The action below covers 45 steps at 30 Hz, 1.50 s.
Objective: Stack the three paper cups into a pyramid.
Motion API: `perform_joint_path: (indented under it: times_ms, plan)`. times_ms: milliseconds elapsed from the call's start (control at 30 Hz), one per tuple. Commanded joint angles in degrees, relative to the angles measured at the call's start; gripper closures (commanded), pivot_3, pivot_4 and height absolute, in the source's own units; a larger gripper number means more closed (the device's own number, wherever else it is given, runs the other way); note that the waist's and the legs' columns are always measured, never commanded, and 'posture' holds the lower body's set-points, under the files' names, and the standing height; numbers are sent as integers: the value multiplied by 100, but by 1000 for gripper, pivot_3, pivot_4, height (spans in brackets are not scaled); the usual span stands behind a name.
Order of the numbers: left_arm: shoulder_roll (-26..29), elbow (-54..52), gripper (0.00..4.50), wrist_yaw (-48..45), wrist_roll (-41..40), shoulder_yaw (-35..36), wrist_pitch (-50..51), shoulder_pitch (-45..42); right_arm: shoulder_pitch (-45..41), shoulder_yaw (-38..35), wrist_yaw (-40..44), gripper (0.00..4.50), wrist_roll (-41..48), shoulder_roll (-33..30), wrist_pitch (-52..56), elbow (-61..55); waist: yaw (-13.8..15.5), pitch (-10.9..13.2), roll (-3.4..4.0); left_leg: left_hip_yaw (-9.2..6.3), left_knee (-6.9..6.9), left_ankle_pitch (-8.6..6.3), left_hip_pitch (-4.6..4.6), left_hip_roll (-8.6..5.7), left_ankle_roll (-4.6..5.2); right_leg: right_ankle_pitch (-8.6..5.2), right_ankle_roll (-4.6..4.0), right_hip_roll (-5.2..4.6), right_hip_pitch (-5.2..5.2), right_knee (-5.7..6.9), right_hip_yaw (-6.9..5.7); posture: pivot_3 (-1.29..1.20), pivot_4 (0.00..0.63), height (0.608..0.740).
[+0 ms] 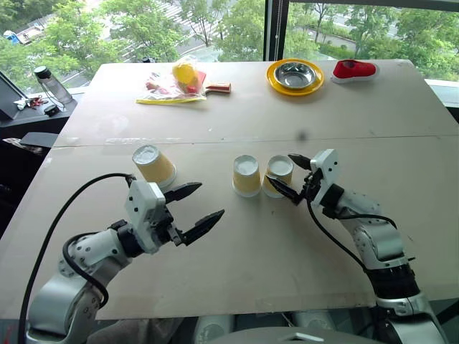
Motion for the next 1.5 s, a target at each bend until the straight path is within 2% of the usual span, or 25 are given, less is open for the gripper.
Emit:
perform_joint_path:
  times_ms: [33,133,233,333,533,733,933,1233,1500]
  plan:
    - [-302,-364,0,417,6,195,-178,177,238,-348,463,68,463,-344,-82,-607,5,0,0,-1,0,0,1,0,0,0,0,0,1,1,0,0,150,740]
    - [-636,-521,0,787,225,240,-385,423,469,-650,951,68,868,-668,-229,-827,3,-1,-2,-1,1,0,1,0,1,0,0,-1,3,0,0,0,150,740]
    - [-873,-326,0,1155,696,360,-712,487,749,-967,1575,68,1076,-880,-883,-817,8,-2,-2,-1,1,0,4,0,1,0,0,0,5,1,1,0,150,740]
    - [-1110,164,0,1674,1144,570,-1028,178,1143,-1358,2342,68,1762,-1325,-739,-910,54,-2,-1,-4,1,0,7,-1,1,0,0,3,10,0,-3,0,150,740]
    - [-1200,1120,0,2146,1722,648,-1443,-594,1441,-1845,3063,68,2953,-1862,-277,-1252,138,-8,-9,-7,16,-1,10,-3,2,1,0,5,25,-1,-7,0,150,740]
    - [-1182,2015,0,2067,1895,534,-1792,-1157,1479,-2146,2948,68,3591,-1606,-307,-1466,142,-14,-19,-12,20,-1,7,-3,2,1,0,5,25,0,-14,0,150,740]
    - [-1214,2929,0,1939,2008,331,-2213,-1768,1567,-2402,2672,68,3705,-1579,-311,-1709,148,-15,-21,-15,25,-1,3,-4,1,1,1,4,25,1,-17,0,150,740]
    - [-1214,3680,0,1897,2071,186,-2490,-2329,1451,-2397,1903,68,3790,-1645,-1,-2248,137,-16,-21,-17,26,0,4,-3,1,2,2,5,24,7,-18,0,150,740]
    - [-1242,3894,0,2031,2086,188,-2490,-2425,1387,-2356,1839,68,3730,-1664,81,-2145,144,-16,-22,-17,29,0,1,-4,1,2,2,3,24,7,-19,0,150,740]
